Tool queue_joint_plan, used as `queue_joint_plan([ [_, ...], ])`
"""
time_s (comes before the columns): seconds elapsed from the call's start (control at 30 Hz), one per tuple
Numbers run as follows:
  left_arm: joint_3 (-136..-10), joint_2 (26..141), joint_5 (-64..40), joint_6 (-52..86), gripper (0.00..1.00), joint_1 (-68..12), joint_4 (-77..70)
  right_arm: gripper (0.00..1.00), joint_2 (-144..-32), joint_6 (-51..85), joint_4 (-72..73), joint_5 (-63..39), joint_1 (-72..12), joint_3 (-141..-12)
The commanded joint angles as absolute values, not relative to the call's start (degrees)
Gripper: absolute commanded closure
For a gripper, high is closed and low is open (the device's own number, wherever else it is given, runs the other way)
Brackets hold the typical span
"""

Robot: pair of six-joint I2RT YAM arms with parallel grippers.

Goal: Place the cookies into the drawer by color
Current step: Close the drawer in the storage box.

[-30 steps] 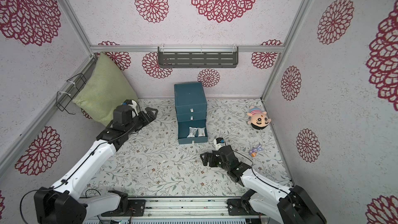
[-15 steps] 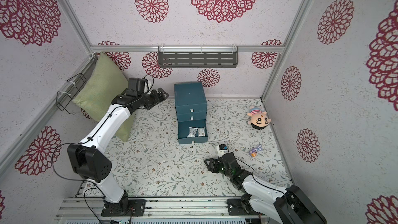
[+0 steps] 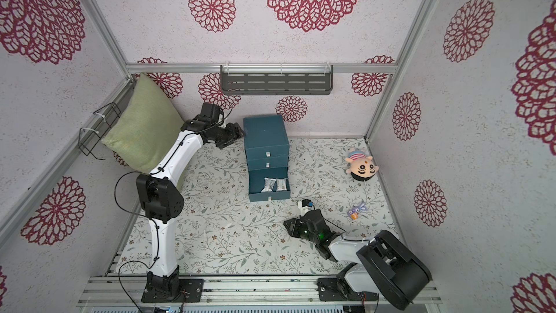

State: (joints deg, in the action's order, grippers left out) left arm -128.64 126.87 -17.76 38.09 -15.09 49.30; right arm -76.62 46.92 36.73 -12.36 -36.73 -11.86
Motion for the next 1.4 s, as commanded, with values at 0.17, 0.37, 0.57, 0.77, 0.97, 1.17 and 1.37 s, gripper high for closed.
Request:
queue_joint_plan([
  [0.17, -130.2, 129.7, -16.3, 35.3, 0.23, -17.0, 53.7, 0.73, -84.9, 49.5, 45.1, -13.5, -34.7, -18.1],
  [0.37, -127.7, 129.6, -16.2, 35.1, 0.24, -17.5, 52.9, 0.73, -92.5, 52.8, 50.4, -13.8, -30.7, -21.4],
  [0.57, -126.7, 130.0, -16.2, 34.6, 0.25, -17.9, 53.0, 0.73, -100.6, 57.9, 56.7, -15.8, -28.1, -26.1],
  [0.77, -126.3, 130.2, -16.3, 34.5, 0.25, -18.0, 53.0, 0.73, -107.6, 62.7, 61.1, -17.2, -27.2, -30.9],
  [0.97, -125.6, 129.6, -16.2, 34.1, 0.25, -18.2, 53.1, 0.74, -111.3, 66.0, 63.7, -17.4, -26.3, -33.8],
  [1.17, -125.2, 129.3, -16.2, 34.0, 0.26, -18.4, 53.1, 0.74, -113.5, 68.2, 62.8, -17.0, -25.8, -38.1],
  [1.37, -125.1, 129.0, -16.3, 33.9, 0.26, -18.7, 53.0, 0.74, -117.8, 71.2, 63.9, -17.5, -25.3, -41.9],
])
